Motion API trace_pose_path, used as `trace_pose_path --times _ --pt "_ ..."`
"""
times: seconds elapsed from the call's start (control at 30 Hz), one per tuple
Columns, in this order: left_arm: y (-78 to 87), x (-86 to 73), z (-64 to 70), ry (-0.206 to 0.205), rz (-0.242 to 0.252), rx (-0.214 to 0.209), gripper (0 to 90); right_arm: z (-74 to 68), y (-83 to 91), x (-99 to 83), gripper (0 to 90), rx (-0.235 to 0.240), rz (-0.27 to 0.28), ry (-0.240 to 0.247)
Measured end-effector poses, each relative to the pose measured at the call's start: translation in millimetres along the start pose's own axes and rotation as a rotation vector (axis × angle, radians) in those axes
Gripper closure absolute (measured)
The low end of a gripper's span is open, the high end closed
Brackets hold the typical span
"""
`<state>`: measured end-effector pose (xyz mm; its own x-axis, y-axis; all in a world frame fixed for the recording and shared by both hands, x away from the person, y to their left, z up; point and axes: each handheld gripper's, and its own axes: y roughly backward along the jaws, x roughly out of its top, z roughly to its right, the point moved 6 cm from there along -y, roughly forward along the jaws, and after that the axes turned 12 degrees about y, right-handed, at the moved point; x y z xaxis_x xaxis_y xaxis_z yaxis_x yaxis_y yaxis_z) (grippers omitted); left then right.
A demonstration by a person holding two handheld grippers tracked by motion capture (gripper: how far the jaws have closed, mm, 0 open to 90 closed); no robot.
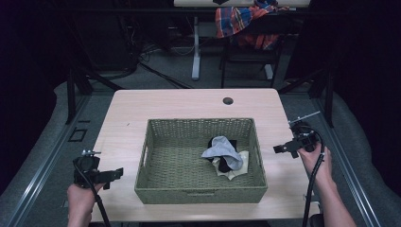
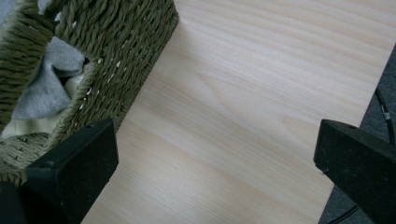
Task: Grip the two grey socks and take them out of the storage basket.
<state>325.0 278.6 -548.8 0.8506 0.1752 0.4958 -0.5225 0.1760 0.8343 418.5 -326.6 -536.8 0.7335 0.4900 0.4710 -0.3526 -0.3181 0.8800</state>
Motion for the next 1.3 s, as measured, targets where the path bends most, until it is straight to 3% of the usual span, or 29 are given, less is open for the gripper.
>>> trace_pose_path --times 0.07,0.1,0.5,0.8,1.3 --pt "-0.1 0.1 0.6 -0.004 0.002 0.000 4.6 0.7 -0.6 -1.1 0.0 0.003 -0.023 0.020" --pt "-0.2 -0.3 1.4 -0.005 -0.001 0.001 4.4 -2.0 -2.2 0.6 0.0 0.021 0.000 0.005" --pt "0.4 0.4 -0.6 -0.003 0.008 0.002 4.2 -4.8 2.1 2.5 0.0 0.016 -0.042 0.050" --pt "1.0 0.2 -0.2 0.000 0.010 0.003 4.2 -13.3 16.0 16.4 0.0 0.039 0.000 0.057" --pt "1.5 0.1 -3.0 0.005 0.020 0.015 4.1 -38.1 49.7 52.3 0.0 0.055 0.061 0.132"
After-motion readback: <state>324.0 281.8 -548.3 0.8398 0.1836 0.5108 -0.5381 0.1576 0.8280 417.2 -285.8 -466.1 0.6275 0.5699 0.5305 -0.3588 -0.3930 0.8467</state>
